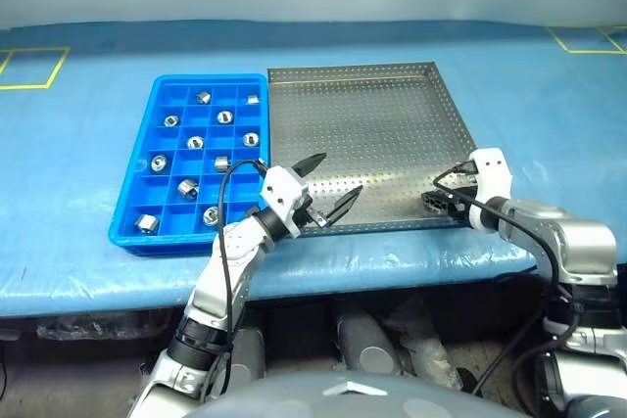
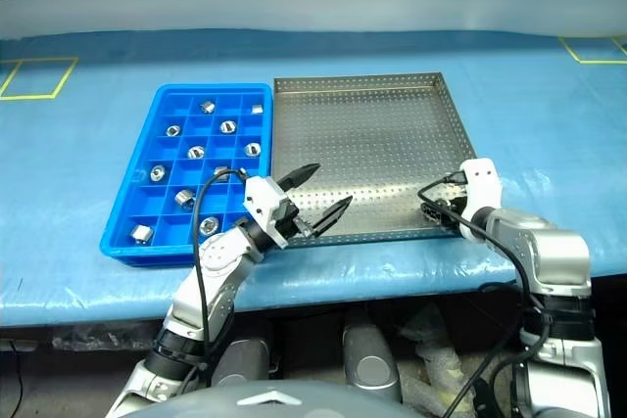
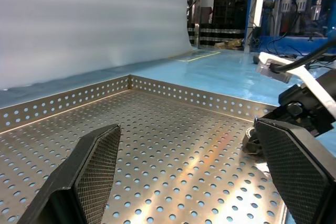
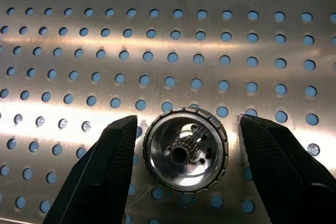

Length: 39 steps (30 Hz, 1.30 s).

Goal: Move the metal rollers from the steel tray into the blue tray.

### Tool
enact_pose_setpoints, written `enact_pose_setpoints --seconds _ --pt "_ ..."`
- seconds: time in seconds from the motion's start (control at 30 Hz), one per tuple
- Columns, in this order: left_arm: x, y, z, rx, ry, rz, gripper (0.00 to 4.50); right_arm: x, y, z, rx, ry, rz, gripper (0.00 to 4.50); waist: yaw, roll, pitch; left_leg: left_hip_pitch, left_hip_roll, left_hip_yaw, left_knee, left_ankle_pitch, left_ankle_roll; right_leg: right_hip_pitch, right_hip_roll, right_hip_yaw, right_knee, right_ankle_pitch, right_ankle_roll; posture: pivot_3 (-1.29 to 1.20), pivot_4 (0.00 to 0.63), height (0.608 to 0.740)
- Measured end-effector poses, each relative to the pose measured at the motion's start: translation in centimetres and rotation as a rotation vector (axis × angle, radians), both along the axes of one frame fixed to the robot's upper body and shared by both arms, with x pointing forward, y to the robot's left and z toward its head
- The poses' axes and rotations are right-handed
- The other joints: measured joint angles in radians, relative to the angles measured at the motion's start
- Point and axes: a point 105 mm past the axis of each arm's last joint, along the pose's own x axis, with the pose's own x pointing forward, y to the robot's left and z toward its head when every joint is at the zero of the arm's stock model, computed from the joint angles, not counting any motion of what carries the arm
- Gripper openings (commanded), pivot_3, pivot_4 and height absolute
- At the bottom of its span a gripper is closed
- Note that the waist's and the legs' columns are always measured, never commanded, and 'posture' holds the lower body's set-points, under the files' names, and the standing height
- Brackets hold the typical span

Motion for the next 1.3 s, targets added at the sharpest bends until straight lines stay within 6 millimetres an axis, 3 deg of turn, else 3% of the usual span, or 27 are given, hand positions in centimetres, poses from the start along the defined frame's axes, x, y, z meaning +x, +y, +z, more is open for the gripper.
enact_pose_setpoints --seconds 0.1,0.23,0.3,0.43,0.6,0.7,0.83,1.0,1.13,1.3 --pt "0.1 0.3 -0.1 0.007 -0.001 0.012 4.50 0.2 -0.2 -0.1 -0.021 -0.010 0.007 1.74 -0.002 0.000 0.000 0.000 0.000 0.001 0.001 0.001 0.001 0.000 0.000 0.001 0.000 0.001 0.001 -0.09 0.150 0.740" --pt "0.5 1.2 -0.3 0.017 0.002 0.047 4.50 -0.1 0.2 -0.1 -0.036 -0.033 0.033 1.72 -0.001 0.000 0.000 0.000 0.000 0.001 0.001 0.001 0.001 -0.001 0.000 0.002 0.001 0.001 0.001 -0.08 0.150 0.740" --pt "0.6 1.6 -0.2 0.015 0.000 0.060 4.50 -0.2 1.4 0.1 -0.019 -0.073 0.073 1.72 -0.003 0.000 0.000 -0.001 0.001 0.002 -0.001 0.001 0.001 -0.003 0.001 0.003 0.001 0.001 0.002 -0.07 0.150 0.740" --pt "0.8 2.5 0.4 -0.007 -0.005 0.105 4.50 0.3 6.4 1.8 0.131 -0.215 0.168 1.72 -0.010 0.002 0.002 -0.001 0.002 0.007 -0.002 0.001 0.001 -0.007 0.003 0.012 0.002 0.004 0.004 -0.04 0.150 0.740" --pt "0.5 4.9 0.5 -0.012 0.005 0.189 4.50 1.9 14.1 8.2 0.268 -0.528 0.395 1.72 0.011 0.002 0.003 -0.001 0.001 0.007 -0.003 0.001 0.001 -0.007 0.004 0.013 0.000 0.004 0.004 0.04 0.150 0.740" --pt "0.4 5.9 0.6 -0.009 0.010 0.240 4.50 2.2 18.0 9.5 0.325 -0.603 0.504 1.72 0.035 0.002 0.003 -0.001 0.000 0.006 -0.006 0.000 0.001 -0.007 0.003 0.013 -0.001 0.004 0.004 0.11 0.150 0.740" --pt "-0.6 7.1 0.9 -0.015 0.009 0.301 4.50 2.9 21.6 7.9 0.283 -0.573 0.620 1.72 0.076 0.002 0.003 -0.002 -0.001 0.006 -0.009 -0.001 0.002 -0.009 0.002 0.012 -0.001 0.004 0.004 0.21 0.150 0.740" --pt "-2.2 8.9 0.4 0.003 0.042 0.402 4.50 4.0 24.7 5.6 0.189 -0.530 0.702 1.72 0.133 0.002 0.004 -0.004 0.000 0.004 -0.010 -0.001 0.001 -0.012 0.001 0.007 0.000 0.003 0.001 0.33 0.150 0.740" --pt "-3.4 9.9 0.2 0.022 0.058 0.474 4.50 3.8 26.0 4.8 0.196 -0.485 0.782 1.72 0.174 0.002 0.004 -0.005 0.000 0.001 -0.010 -0.001 0.001 -0.012 0.000 0.001 0.000 0.000 -0.003 0.37 0.150 0.740" --pt "-4.0 10.7 0.2 0.035 0.063 0.526 4.50 3.4 26.2 4.3 0.172 -0.457 0.853 1.72 0.218 0.003 0.004 -0.005 0.000 -0.002 -0.010 0.000 0.000 -0.011 0.000 -0.004 0.000 -0.001 -0.005 0.37 0.150 0.740"
